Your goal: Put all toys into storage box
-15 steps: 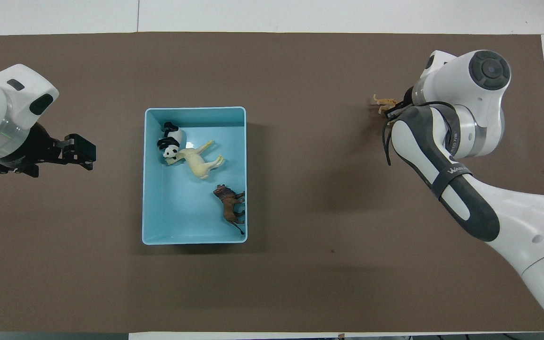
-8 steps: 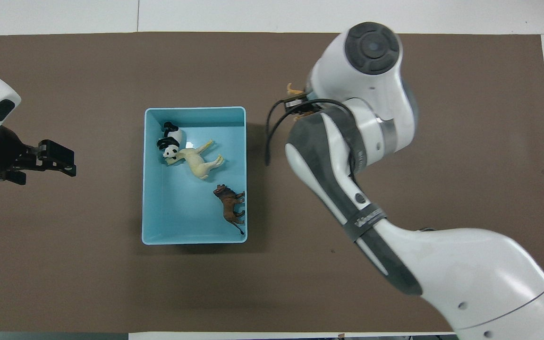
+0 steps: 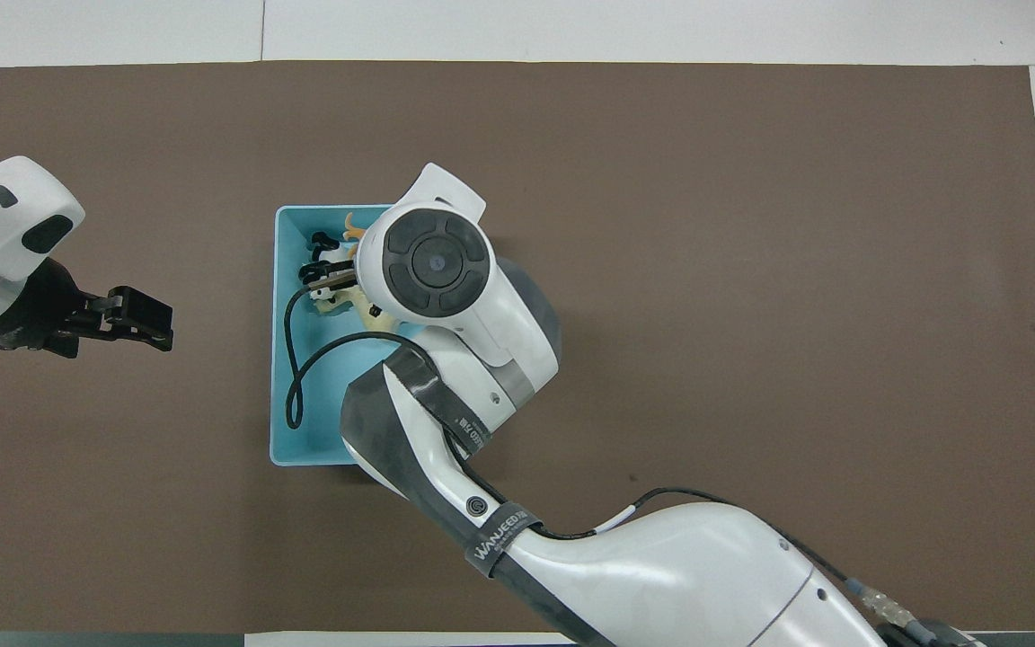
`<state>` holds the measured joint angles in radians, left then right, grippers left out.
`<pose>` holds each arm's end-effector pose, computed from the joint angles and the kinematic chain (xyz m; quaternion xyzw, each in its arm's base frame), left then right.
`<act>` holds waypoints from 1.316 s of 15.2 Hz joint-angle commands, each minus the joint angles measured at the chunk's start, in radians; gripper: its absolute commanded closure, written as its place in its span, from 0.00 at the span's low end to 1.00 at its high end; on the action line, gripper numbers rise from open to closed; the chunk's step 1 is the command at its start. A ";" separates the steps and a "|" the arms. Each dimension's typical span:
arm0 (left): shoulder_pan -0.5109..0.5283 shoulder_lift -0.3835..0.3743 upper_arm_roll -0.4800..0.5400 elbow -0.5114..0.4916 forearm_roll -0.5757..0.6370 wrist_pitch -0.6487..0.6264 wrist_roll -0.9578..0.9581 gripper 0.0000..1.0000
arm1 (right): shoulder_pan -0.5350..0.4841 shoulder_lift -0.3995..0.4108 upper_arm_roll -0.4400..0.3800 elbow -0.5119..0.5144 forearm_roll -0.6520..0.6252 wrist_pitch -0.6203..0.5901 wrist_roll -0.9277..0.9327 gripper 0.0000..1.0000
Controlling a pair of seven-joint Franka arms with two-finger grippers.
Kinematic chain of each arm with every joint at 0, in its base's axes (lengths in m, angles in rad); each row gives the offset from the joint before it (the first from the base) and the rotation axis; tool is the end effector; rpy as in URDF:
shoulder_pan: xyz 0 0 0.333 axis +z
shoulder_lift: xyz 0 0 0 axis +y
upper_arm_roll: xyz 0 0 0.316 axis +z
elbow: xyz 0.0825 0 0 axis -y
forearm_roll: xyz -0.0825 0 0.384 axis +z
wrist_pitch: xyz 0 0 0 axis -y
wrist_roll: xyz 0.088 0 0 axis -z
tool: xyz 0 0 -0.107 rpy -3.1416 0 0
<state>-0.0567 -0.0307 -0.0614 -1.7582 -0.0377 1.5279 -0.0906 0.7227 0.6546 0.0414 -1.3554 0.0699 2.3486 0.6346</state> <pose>0.5258 -0.0670 0.5507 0.9948 -0.0125 -0.1010 0.0074 0.5525 0.5204 0.3735 -0.9842 -0.0375 -0.1030 0.1394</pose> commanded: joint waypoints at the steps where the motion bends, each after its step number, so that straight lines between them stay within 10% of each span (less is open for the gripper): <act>1: -0.028 -0.011 0.021 -0.001 -0.007 -0.014 0.019 0.00 | 0.011 -0.052 -0.011 0.011 0.013 -0.093 0.088 0.00; 6: -0.038 -0.005 0.021 0.011 -0.007 0.024 0.015 0.00 | -0.129 -0.205 -0.058 0.002 0.010 -0.218 0.047 0.00; 15: -0.002 -0.018 -0.014 0.014 -0.008 0.054 0.028 0.00 | -0.662 -0.297 -0.060 -0.063 0.011 -0.383 -0.760 0.00; 20: -0.008 -0.017 -0.015 0.011 -0.007 0.069 0.026 0.00 | -0.707 -0.406 -0.106 -0.091 -0.016 -0.719 -0.687 0.00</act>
<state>-0.0720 -0.0349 -0.0698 -1.7348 -0.0377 1.5808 -0.0797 -0.0010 0.3389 -0.0488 -1.3825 0.0710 1.7078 -0.1036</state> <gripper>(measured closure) 0.000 0.000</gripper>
